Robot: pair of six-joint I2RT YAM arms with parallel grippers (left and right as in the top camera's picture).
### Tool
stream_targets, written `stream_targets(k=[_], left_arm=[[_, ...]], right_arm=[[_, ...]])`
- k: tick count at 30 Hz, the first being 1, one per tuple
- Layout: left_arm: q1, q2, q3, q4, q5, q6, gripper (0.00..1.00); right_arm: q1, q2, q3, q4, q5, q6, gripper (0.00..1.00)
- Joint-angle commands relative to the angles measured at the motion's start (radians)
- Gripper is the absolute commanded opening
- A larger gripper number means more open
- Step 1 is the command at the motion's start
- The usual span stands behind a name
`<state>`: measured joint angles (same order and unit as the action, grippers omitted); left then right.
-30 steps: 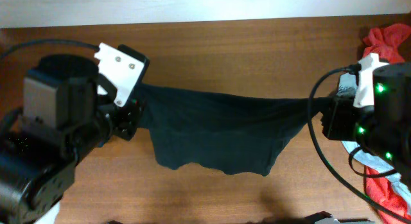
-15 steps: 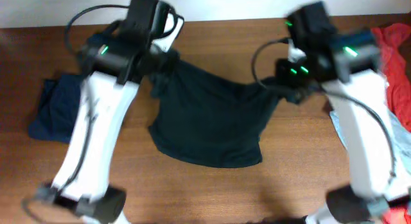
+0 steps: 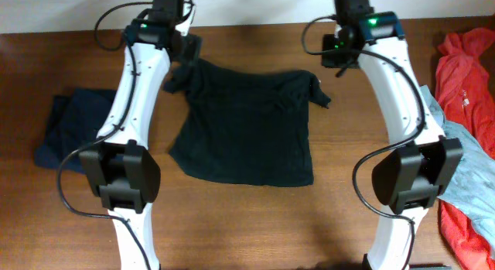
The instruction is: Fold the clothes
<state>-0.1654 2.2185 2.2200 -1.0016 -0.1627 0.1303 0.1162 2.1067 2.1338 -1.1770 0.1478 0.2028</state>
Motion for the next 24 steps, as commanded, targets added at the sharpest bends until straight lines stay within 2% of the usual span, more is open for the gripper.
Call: stream_targets(k=[1, 7, 9, 12, 15, 17, 19, 21, 24], left_arm=[[0.028, -0.037, 0.008, -0.083, 0.014, -0.003, 0.78], [0.029, -0.061, 0.008, -0.308, 0.158, -0.002, 0.69], [0.029, -0.059, 0.004, -0.360, 0.183, -0.003, 0.62], [0.029, -0.059, -0.006, -0.426, 0.217, -0.003, 0.45], [0.029, -0.058, -0.024, -0.486, 0.273, -0.002, 0.34], [0.029, -0.058, -0.063, -0.500, 0.299, -0.003, 0.23], [0.029, -0.058, -0.119, -0.487, 0.319, -0.003, 0.04], [0.029, -0.058, -0.180, -0.448, 0.336, -0.003, 0.01], [0.029, -0.058, -0.278, -0.387, 0.355, -0.009, 0.01]], right_arm=[[-0.017, -0.035, 0.010, -0.074, -0.033, -0.035, 0.41], [-0.010, -0.037, 0.010, -0.300, -0.212, -0.099, 0.40], [-0.004, -0.037, 0.010, -0.344, -0.212, -0.099, 0.40], [-0.005, -0.035, 0.008, -0.407, -0.218, -0.113, 0.41], [-0.003, -0.035, -0.008, -0.463, -0.291, -0.163, 0.39], [0.009, -0.035, -0.050, -0.463, -0.358, -0.193, 0.34], [0.026, -0.035, -0.102, -0.432, -0.365, -0.196, 0.22], [0.043, -0.035, -0.157, -0.378, -0.361, -0.196, 0.10], [0.068, -0.035, -0.242, -0.295, -0.361, -0.195, 0.04]])
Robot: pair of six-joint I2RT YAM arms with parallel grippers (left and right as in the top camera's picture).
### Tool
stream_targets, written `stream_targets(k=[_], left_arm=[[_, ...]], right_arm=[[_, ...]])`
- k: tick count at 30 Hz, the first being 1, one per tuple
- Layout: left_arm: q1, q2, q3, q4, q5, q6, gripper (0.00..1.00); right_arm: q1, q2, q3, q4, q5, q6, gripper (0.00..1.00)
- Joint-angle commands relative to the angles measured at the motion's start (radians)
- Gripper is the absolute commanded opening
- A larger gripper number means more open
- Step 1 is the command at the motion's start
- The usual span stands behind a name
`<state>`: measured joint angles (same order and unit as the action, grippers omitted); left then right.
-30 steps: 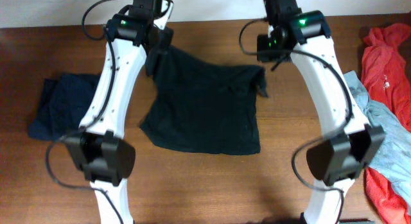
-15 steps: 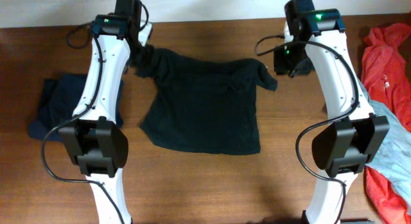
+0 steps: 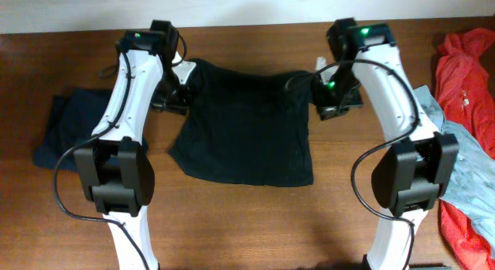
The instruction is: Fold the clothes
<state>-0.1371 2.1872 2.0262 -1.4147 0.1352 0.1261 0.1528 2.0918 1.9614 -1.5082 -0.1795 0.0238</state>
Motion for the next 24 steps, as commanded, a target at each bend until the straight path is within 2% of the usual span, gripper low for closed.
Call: stream_targets(k=[1, 8, 13, 18, 22, 23, 24], left_arm=[[0.001, -0.027, -0.117, 0.036, 0.062, -0.011, 0.01], [0.001, -0.039, -0.274, 0.043, 0.068, -0.012, 0.01], [0.001, -0.146, -0.369, 0.050, 0.120, 0.026, 0.01], [-0.004, -0.346, -0.454, 0.048, 0.118, 0.025, 0.01], [-0.006, -0.526, -0.610, 0.147, 0.112, 0.010, 0.01], [-0.006, -0.570, -0.670, 0.205, 0.112, -0.006, 0.03], [-0.004, -0.617, -0.750, 0.294, 0.111, -0.026, 0.19]], right_arm=[[0.039, -0.021, -0.097, 0.053, -0.034, -0.016, 0.05], [0.068, -0.026, -0.275, 0.095, -0.034, -0.012, 0.05], [0.105, -0.116, -0.409, 0.151, -0.034, -0.012, 0.05], [0.174, -0.350, -0.576, 0.258, -0.019, -0.012, 0.05], [0.236, -0.571, -0.758, 0.417, 0.072, 0.074, 0.06], [0.241, -0.612, -0.801, 0.462, 0.076, 0.104, 0.11], [0.239, -0.654, -0.859, 0.529, 0.076, 0.148, 0.20]])
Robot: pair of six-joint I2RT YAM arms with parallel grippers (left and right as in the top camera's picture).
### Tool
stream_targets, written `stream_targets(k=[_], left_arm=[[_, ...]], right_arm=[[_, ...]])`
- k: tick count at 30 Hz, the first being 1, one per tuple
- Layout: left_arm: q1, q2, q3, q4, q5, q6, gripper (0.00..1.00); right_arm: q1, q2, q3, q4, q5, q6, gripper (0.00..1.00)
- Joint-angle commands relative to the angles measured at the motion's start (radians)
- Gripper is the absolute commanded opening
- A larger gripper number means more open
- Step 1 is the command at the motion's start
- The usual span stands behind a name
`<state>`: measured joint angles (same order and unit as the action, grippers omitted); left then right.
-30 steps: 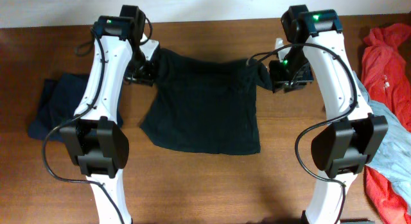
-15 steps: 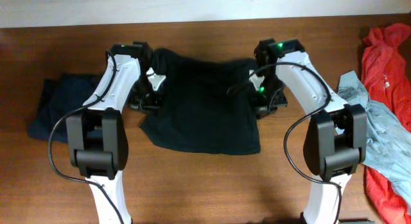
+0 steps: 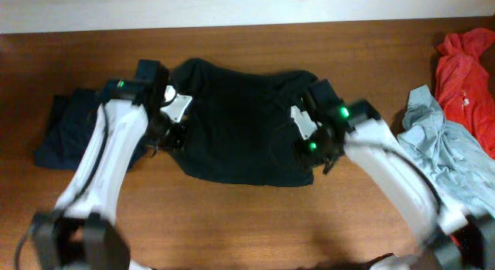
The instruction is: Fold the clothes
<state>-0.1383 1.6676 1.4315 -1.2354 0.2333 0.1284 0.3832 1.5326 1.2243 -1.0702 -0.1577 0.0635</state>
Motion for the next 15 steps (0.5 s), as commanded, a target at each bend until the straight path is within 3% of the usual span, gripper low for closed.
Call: stream_targets(k=[1, 3, 5, 11, 13, 15], left_arm=[[-0.003, -0.116, -0.200, 0.170, 0.014, -0.035, 0.29], [-0.003, -0.127, -0.274, 0.272, 0.014, -0.039, 0.36], [-0.003, -0.116, -0.328, 0.358, 0.014, -0.054, 0.36], [-0.003, -0.030, -0.394, 0.532, 0.006, -0.077, 0.27], [-0.003, 0.006, -0.394, 0.555, -0.002, -0.077, 0.27], [-0.003, 0.045, -0.394, 0.563, -0.022, -0.084, 0.27]], right_arm=[[0.002, -0.107, -0.150, 0.126, 0.053, 0.131, 0.26], [-0.019, -0.101, -0.180, 0.171, 0.034, 0.140, 0.38], [-0.047, -0.071, -0.191, 0.199, -0.005, 0.140, 0.40], [-0.104, 0.045, -0.191, 0.280, -0.072, 0.128, 0.40], [-0.109, 0.074, -0.191, 0.290, -0.080, 0.125, 0.43], [-0.109, 0.101, -0.191, 0.290, -0.095, 0.123, 0.53]])
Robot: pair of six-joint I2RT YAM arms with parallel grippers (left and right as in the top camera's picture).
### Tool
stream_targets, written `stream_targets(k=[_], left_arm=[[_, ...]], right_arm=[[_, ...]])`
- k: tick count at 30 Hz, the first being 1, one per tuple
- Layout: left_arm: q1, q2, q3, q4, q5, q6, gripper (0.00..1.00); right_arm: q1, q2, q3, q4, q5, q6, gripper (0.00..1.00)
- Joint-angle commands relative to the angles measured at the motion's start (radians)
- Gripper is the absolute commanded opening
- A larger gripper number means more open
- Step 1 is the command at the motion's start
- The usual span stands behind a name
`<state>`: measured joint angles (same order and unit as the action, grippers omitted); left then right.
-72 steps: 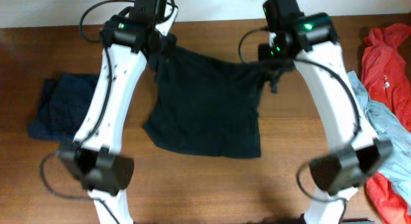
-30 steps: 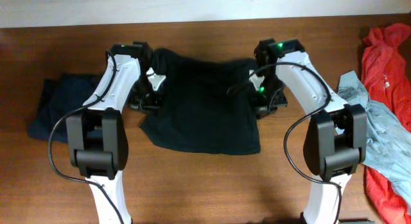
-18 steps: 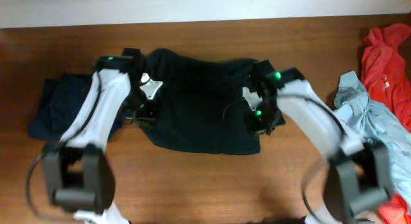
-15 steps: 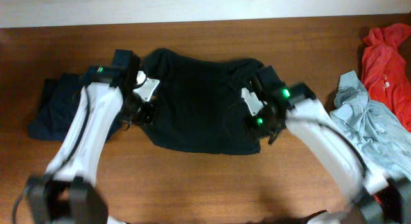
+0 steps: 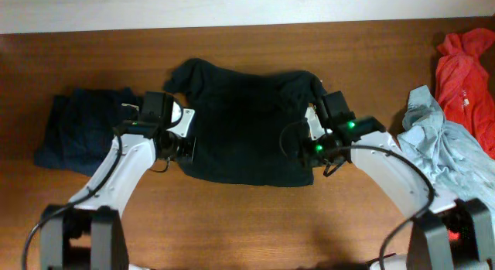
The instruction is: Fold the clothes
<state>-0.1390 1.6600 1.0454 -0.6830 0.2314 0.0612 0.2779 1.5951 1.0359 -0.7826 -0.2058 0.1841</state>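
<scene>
A black T-shirt (image 5: 244, 123) lies flat in the middle of the brown table (image 5: 247, 223), collar end toward the far edge and hem toward me. My left gripper (image 5: 184, 148) is low at the shirt's lower left edge. My right gripper (image 5: 304, 148) is at the lower right edge. The wrist bodies hide both sets of fingers from above, so whether they are open or holding cloth cannot be made out.
A folded dark blue garment (image 5: 73, 129) lies at the left. A light blue garment (image 5: 433, 142) is heaped at the right, and a red garment (image 5: 464, 57) lies beyond it at the far right. The table's far edge meets a white strip (image 5: 232, 11).
Both grippers have moved a little nearer to me along the shirt's sides, from mid-side to the lower corners. The shirt's outline looks much the same.
Both grippers were first at the far edge, above the shirt's shoulders. Then they were down at the two sleeves. After that they stood at the shirt's mid sides, and now they sit at its lower left and right edges. The sleeves lie closer in than at first.
</scene>
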Motion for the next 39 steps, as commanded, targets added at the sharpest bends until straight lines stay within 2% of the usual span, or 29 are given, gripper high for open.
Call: stream_targets(k=[1, 4, 8, 10, 12, 16, 19, 28, 33, 39], left_arm=[[-0.002, 0.071, -0.008, 0.013, -0.019, -0.017, 0.27], [-0.002, 0.113, -0.008, 0.011, -0.019, -0.016, 0.27], [-0.002, 0.140, -0.009, 0.005, -0.018, -0.017, 0.27], [-0.002, 0.149, -0.009, -0.007, -0.019, -0.017, 0.27], [-0.002, 0.154, -0.009, -0.022, -0.018, -0.017, 0.26], [-0.002, 0.157, -0.011, -0.057, -0.017, -0.025, 0.25], [-0.002, 0.157, -0.011, -0.102, -0.014, -0.063, 0.23], [-0.002, 0.157, -0.011, -0.200, -0.005, -0.149, 0.08], [-0.002, 0.156, -0.011, -0.301, 0.030, -0.151, 0.04], [-0.002, 0.131, -0.006, -0.332, 0.045, -0.144, 0.04]], right_arm=[[-0.003, 0.048, -0.003, 0.002, -0.057, -0.005, 0.56], [-0.003, 0.084, -0.003, 0.002, -0.072, -0.022, 0.61], [-0.004, 0.127, -0.003, 0.002, -0.071, -0.022, 0.59], [-0.004, 0.150, -0.004, 0.003, -0.055, -0.021, 0.47], [-0.004, 0.177, -0.005, 0.015, -0.041, -0.018, 0.24], [-0.006, 0.229, -0.006, 0.050, -0.014, -0.030, 0.18], [-0.011, 0.240, -0.006, 0.014, 0.050, -0.001, 0.05], [-0.012, 0.238, -0.006, -0.232, 0.318, 0.259, 0.04], [-0.012, 0.209, -0.005, -0.348, 0.423, 0.374, 0.04], [-0.010, 0.117, 0.016, -0.351, 0.435, 0.340, 0.04]])
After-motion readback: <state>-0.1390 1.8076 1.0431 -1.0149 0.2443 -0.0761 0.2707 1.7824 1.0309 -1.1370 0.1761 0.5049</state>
